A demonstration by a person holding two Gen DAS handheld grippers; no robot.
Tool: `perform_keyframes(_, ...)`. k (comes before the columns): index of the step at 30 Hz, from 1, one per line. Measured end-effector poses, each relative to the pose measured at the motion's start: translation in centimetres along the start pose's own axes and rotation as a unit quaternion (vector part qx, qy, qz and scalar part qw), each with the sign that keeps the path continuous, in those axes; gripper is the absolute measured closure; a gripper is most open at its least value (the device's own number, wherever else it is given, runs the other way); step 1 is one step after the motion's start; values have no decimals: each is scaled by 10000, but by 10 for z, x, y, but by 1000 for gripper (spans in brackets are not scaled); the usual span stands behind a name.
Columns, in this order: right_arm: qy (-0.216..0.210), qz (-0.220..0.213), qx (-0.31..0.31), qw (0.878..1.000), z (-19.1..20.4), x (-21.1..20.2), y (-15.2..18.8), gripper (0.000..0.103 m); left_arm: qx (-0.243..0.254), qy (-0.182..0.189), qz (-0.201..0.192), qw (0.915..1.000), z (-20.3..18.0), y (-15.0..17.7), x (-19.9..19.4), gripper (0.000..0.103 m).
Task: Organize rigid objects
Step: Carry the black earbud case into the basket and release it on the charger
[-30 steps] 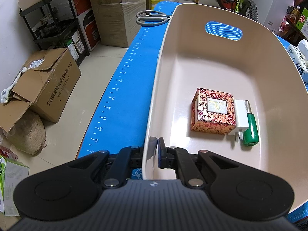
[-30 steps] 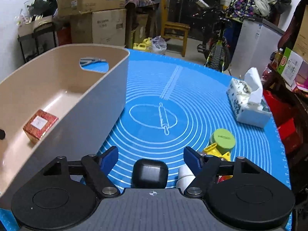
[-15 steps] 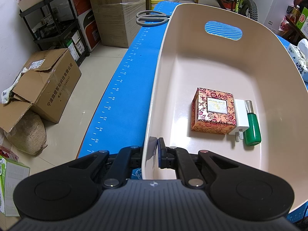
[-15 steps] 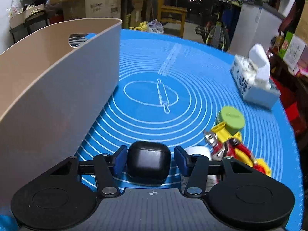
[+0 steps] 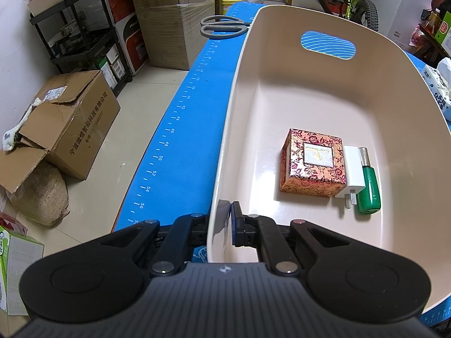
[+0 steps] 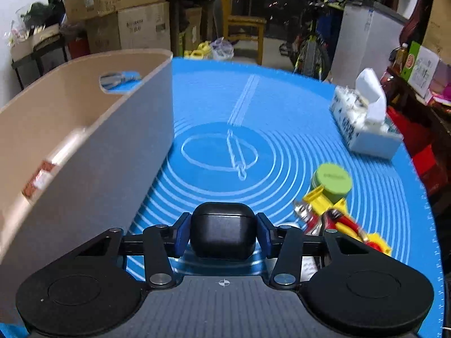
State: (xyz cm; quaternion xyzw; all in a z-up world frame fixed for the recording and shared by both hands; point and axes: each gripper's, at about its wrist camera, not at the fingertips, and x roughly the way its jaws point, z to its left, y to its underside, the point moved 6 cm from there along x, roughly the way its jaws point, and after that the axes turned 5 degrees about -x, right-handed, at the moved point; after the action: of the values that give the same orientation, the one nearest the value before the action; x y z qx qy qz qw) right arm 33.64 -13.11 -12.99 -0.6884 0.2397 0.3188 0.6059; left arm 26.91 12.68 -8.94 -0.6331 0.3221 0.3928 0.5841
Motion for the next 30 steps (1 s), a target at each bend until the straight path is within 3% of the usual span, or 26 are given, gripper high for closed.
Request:
perform_keyframes(15, 291, -858, 328, 9953, -1, -61, -50, 49, -32, 6, 14, 10000, 1, 1, 0, 93)
perform_keyframes(20, 242, -1214, 419, 9914, 4, -80, -65, 49, -35, -1, 25, 10000, 0, 1, 0, 93)
perform_keyframes(30, -43, -1433, 665, 9874, 26, -91, -86, 49, -53, -5, 36, 10000, 1, 1, 0, 93)
